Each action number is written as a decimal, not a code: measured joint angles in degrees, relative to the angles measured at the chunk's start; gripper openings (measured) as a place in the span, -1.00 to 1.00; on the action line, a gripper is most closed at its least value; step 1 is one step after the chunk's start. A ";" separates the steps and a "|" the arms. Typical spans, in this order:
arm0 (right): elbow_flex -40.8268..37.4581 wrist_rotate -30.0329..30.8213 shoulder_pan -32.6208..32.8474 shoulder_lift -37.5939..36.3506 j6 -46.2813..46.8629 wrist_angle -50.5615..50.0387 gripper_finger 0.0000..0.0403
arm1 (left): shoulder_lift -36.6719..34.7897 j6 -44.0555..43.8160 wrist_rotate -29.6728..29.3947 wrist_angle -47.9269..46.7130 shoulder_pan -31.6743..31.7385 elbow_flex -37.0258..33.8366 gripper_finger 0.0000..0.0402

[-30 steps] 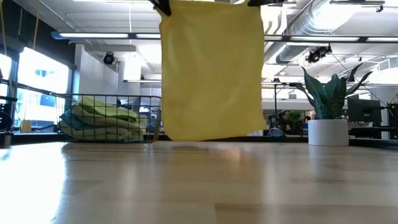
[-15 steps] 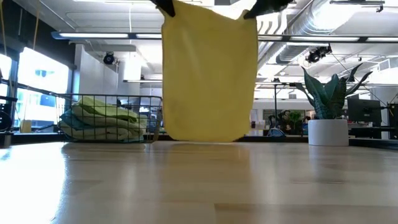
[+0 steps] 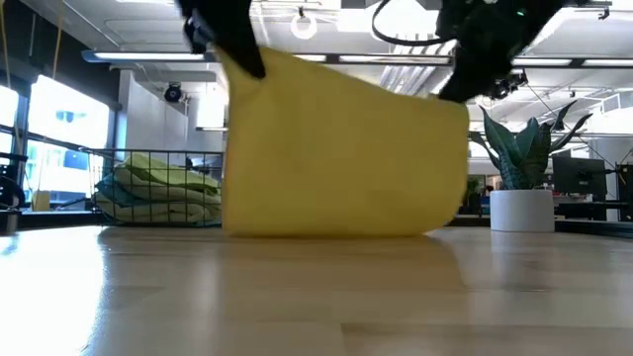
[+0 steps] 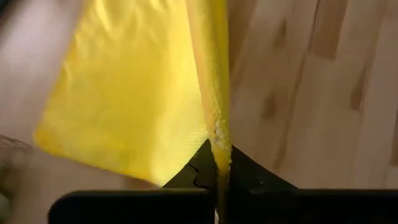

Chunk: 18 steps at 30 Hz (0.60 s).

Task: Fold microfiber towels
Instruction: Fold the yellow towel

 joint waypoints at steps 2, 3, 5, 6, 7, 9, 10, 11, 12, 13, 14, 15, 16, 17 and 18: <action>-4.10 0.01 3.50 -0.07 4.61 3.95 -1.00 | 2.67 -3.01 -0.13 3.80 -2.46 -1.86 -1.00; -6.09 -0.40 5.28 -0.10 7.18 5.51 -1.00 | 4.01 -4.30 -0.13 5.39 -3.49 -2.57 -1.00; -9.67 -1.50 8.76 -0.04 11.91 11.38 -1.00 | 7.02 -6.90 -0.12 6.83 -5.51 -3.28 -1.00; -11.33 -1.73 10.43 -0.07 13.91 14.20 -1.00 | 8.75 -7.96 -0.05 8.93 -6.35 -3.15 -1.00; -12.88 -1.84 12.10 -0.06 15.70 16.42 -1.00 | 10.32 -9.00 0.14 10.00 -7.04 -3.11 -1.00; -15.52 -1.81 15.20 0.38 18.48 21.79 -1.00 | 13.40 -10.98 0.73 11.95 -8.35 -3.19 -1.00; -16.36 -1.15 16.77 0.37 19.48 23.56 -1.00 | 15.00 -11.67 1.59 14.39 -8.92 -3.12 -1.00; -17.02 -0.35 18.17 0.49 20.10 24.99 -1.00 | 16.21 -12.26 2.54 15.34 -9.35 -3.11 -1.00; -17.33 0.65 19.27 1.15 20.24 26.62 -1.00 | 17.22 -12.64 3.29 15.97 -9.70 -3.20 -1.00; -17.44 1.61 20.41 1.55 20.25 26.98 -1.00 | 18.31 -12.93 4.21 18.35 -9.92 -3.21 -1.00; -17.56 2.47 21.51 1.59 20.26 26.59 -1.00 | 19.28 -12.98 5.18 20.50 -9.97 -3.11 -1.00; -17.54 3.15 22.22 2.16 20.26 27.34 -1.00 | 19.70 -12.96 6.12 20.67 -9.97 -3.11 -1.00; -17.25 3.69 22.55 3.05 20.18 28.63 -1.00 | 19.74 -12.98 6.52 20.47 -9.96 -3.17 -1.00; -17.21 3.77 22.87 3.39 19.55 28.58 -1.00 | 19.73 -13.00 6.67 21.05 -9.90 -3.18 -1.00; -17.33 4.17 23.18 3.34 19.08 27.83 -1.00 | 19.65 -13.01 6.69 21.45 -9.74 -3.12 -1.00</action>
